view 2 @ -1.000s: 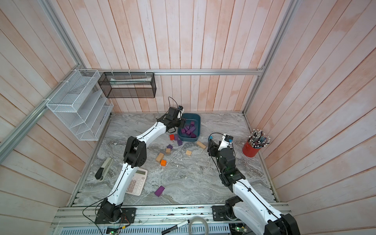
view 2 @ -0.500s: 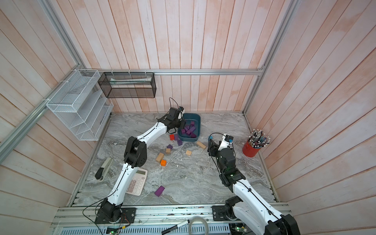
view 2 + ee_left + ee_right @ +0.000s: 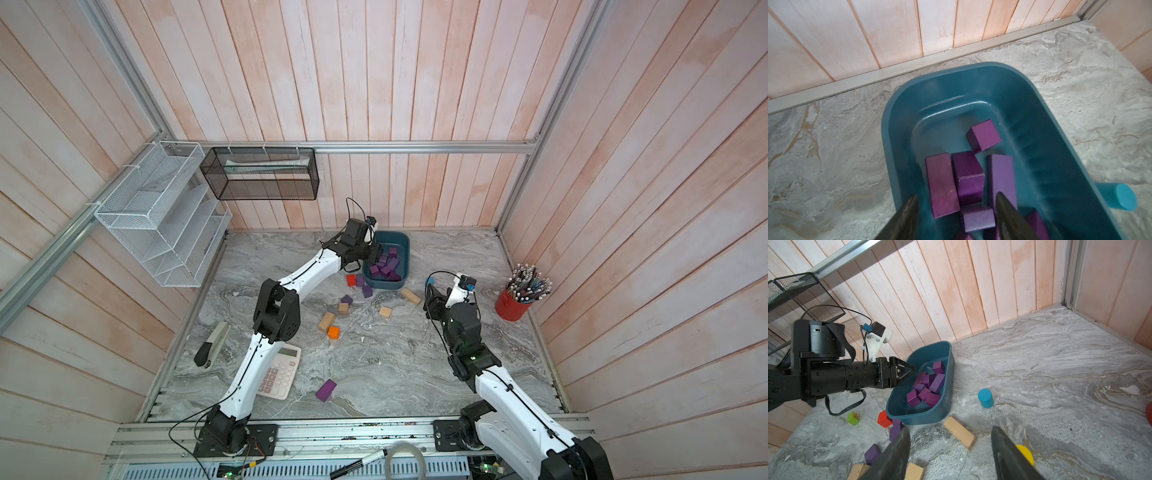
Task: Pick purple bricks into the storage bin
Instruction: Place the building block in the storage box, then pick up the building block from the center of the board.
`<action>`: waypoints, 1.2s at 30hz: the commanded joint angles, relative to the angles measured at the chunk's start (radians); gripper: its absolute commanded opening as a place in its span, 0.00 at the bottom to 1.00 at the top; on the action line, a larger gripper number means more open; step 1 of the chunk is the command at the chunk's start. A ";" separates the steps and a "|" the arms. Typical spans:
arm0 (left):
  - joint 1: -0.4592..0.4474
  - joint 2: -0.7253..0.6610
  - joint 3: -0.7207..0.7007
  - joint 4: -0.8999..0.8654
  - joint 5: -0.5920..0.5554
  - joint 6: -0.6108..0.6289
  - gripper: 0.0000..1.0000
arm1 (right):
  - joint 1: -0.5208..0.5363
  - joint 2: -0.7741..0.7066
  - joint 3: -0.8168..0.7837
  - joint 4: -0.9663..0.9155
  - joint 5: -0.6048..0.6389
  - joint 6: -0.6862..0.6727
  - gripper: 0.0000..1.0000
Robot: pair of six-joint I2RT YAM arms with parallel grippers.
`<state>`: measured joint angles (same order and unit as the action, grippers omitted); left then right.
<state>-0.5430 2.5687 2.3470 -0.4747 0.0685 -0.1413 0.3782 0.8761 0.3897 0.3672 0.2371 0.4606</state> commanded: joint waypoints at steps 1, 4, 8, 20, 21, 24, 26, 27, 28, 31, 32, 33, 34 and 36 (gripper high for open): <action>-0.014 -0.099 -0.005 -0.008 -0.031 -0.001 0.65 | 0.004 -0.005 0.002 0.007 -0.014 -0.001 0.64; -0.023 -0.169 -0.064 -0.007 -0.057 -0.008 0.73 | 0.004 -0.010 0.008 0.000 -0.014 -0.001 0.64; -0.032 -0.308 -0.232 0.038 -0.080 -0.045 0.89 | 0.004 -0.002 0.029 -0.034 -0.023 0.001 0.64; -0.063 -0.756 -0.800 0.068 -0.183 -0.201 0.92 | 0.016 0.021 0.080 -0.103 -0.076 -0.008 0.64; -0.067 -0.787 -0.838 0.062 -0.190 -0.207 0.92 | 0.019 0.024 0.083 -0.106 -0.078 -0.009 0.64; -0.087 -0.892 -0.974 0.045 -0.207 -0.242 0.90 | 0.023 0.031 0.093 -0.113 -0.082 -0.012 0.64; -0.104 -0.963 -1.068 0.021 -0.212 -0.262 0.89 | 0.027 0.041 0.099 -0.117 -0.085 -0.016 0.64; -0.113 -0.995 -1.106 0.008 -0.221 -0.270 0.88 | 0.029 0.046 0.101 -0.121 -0.087 -0.017 0.64; -0.125 -1.033 -1.150 -0.008 -0.223 -0.279 0.87 | 0.030 0.052 0.104 -0.122 -0.089 -0.016 0.64; -0.160 -1.146 -1.268 -0.064 -0.220 -0.300 0.85 | 0.036 0.069 0.111 -0.120 -0.100 -0.020 0.64; -0.173 -1.184 -1.302 -0.088 -0.217 -0.307 0.85 | 0.039 0.076 0.112 -0.116 -0.102 -0.021 0.64; -0.180 -1.214 -1.329 -0.112 -0.215 -0.320 0.85 | 0.041 0.083 0.115 -0.114 -0.106 -0.021 0.64; -0.190 -1.246 -1.357 -0.142 -0.207 -0.336 0.85 | 0.045 0.090 0.118 -0.115 -0.110 -0.023 0.64; -0.210 -1.297 -1.398 -0.205 -0.190 -0.360 0.85 | 0.052 0.102 0.125 -0.114 -0.114 -0.027 0.64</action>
<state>-0.7364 1.3186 0.9916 -0.5732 -0.1303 -0.4488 0.4187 0.9665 0.4782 0.2657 0.1436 0.4484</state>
